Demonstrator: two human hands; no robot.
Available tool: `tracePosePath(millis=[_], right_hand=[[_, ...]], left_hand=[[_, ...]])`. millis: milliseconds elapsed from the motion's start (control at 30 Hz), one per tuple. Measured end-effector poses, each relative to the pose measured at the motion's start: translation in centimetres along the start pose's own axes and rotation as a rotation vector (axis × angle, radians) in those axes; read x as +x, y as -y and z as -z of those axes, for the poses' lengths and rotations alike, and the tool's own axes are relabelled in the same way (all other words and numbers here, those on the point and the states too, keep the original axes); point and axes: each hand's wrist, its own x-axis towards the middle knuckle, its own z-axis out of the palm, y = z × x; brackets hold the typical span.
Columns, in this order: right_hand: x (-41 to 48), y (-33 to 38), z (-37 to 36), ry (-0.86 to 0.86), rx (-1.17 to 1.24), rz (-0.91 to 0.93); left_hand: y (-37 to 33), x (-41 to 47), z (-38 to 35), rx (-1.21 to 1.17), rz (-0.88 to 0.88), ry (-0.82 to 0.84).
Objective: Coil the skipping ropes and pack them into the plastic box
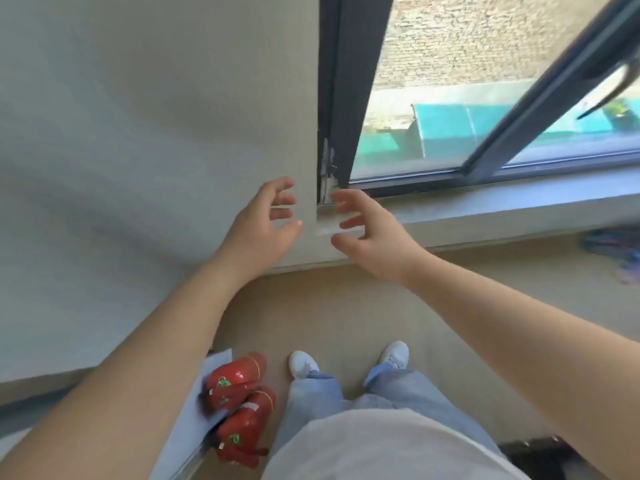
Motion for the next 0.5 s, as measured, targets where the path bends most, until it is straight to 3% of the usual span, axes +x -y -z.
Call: tracePosePath(millis=[300, 500], right_hand=[[-8.4, -13.9, 9.8, -0.304, 0.152, -0.282], [-14.8, -22.2, 15.8, -0.399, 0.212, -0.429]], left_hand=[[-6.0, 4.1, -17.9, 0.137, -0.031, 0.387], [-11.0, 5.4, -30.2, 0.219, -0.077, 0.547]])
